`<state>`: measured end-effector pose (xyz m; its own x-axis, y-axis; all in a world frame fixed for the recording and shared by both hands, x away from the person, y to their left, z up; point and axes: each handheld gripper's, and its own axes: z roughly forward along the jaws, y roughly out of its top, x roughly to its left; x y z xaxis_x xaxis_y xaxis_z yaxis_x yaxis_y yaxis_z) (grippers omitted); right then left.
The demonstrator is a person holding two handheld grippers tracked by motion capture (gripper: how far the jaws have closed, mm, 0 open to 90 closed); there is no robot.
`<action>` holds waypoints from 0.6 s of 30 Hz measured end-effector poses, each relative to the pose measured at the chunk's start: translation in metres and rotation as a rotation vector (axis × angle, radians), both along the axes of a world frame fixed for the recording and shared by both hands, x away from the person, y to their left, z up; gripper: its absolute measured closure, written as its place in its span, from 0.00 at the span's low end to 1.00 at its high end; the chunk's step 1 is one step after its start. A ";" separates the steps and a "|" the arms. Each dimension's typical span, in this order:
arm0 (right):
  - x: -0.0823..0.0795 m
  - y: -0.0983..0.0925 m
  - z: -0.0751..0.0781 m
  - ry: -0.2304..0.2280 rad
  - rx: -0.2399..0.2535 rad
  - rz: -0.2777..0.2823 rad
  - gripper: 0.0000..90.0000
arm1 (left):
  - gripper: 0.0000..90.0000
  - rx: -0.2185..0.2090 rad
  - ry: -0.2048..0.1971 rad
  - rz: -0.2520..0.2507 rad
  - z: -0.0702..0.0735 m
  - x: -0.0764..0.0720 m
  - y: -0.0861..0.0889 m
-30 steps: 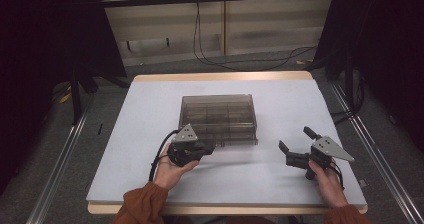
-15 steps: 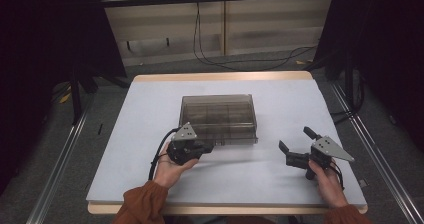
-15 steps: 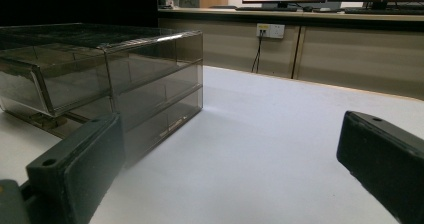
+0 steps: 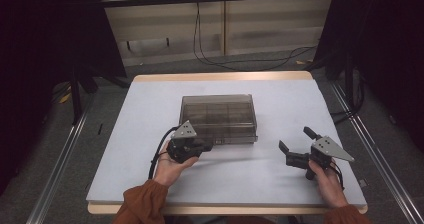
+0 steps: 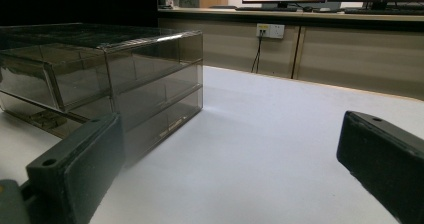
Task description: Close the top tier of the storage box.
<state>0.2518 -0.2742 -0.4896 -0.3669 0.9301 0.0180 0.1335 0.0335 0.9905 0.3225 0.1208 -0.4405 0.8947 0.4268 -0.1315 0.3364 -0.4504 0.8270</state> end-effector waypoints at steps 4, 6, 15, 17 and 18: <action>0.000 0.000 0.000 -0.001 0.000 0.001 0.00 | 1.00 -0.005 0.004 0.002 -0.001 0.003 0.001; 0.000 0.000 0.000 -0.001 0.000 0.000 0.00 | 1.00 -0.010 0.002 0.003 -0.001 0.003 0.000; 0.000 0.000 0.000 -0.003 -0.002 0.001 0.00 | 1.00 -0.010 0.004 0.004 -0.001 0.006 0.001; 0.000 0.000 0.000 -0.001 0.000 0.001 0.00 | 1.00 -0.014 0.013 0.008 -0.002 0.006 0.001; 0.000 0.000 0.000 -0.001 -0.001 0.001 0.00 | 1.00 -0.016 0.012 0.008 -0.002 0.007 0.001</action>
